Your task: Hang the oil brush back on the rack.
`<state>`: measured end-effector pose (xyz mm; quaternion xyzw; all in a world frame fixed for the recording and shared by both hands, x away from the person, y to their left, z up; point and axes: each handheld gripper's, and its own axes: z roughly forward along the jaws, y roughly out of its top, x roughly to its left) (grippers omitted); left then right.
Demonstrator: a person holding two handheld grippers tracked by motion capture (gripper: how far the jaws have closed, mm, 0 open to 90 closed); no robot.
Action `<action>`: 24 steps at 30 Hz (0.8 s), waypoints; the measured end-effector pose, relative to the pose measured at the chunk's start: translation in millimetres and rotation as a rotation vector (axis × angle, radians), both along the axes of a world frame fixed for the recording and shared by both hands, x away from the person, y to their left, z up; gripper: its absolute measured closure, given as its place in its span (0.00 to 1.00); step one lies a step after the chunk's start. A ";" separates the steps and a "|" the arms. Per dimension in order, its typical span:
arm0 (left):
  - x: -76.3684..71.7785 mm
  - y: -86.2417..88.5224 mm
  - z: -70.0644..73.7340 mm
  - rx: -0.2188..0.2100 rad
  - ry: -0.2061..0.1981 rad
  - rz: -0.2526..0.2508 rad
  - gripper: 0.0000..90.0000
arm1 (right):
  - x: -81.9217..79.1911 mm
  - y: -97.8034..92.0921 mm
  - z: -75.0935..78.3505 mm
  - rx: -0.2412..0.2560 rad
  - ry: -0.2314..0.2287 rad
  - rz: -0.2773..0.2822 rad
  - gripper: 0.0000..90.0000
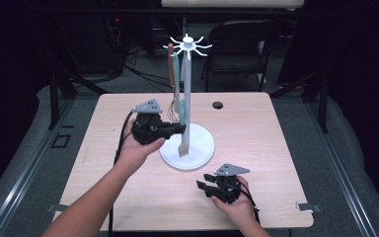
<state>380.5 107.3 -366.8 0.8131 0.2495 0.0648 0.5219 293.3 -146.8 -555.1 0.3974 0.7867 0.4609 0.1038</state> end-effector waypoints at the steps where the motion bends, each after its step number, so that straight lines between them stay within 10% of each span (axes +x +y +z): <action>1: 2.0 -0.4 10.2 -0.004 -0.012 -0.003 0.94 | 0.2 0.0 -0.4 -0.002 -0.002 0.000 0.65; 10: 21.2 -10.2 63.4 -0.040 -0.026 -0.034 0.94 | 0.6 0.4 -2.6 -0.004 0.003 0.001 0.65; 24: 47.2 -16.3 60.8 -0.076 0.064 -0.026 0.94 | 0.8 3.6 -6.0 -0.018 0.009 0.010 0.65</action>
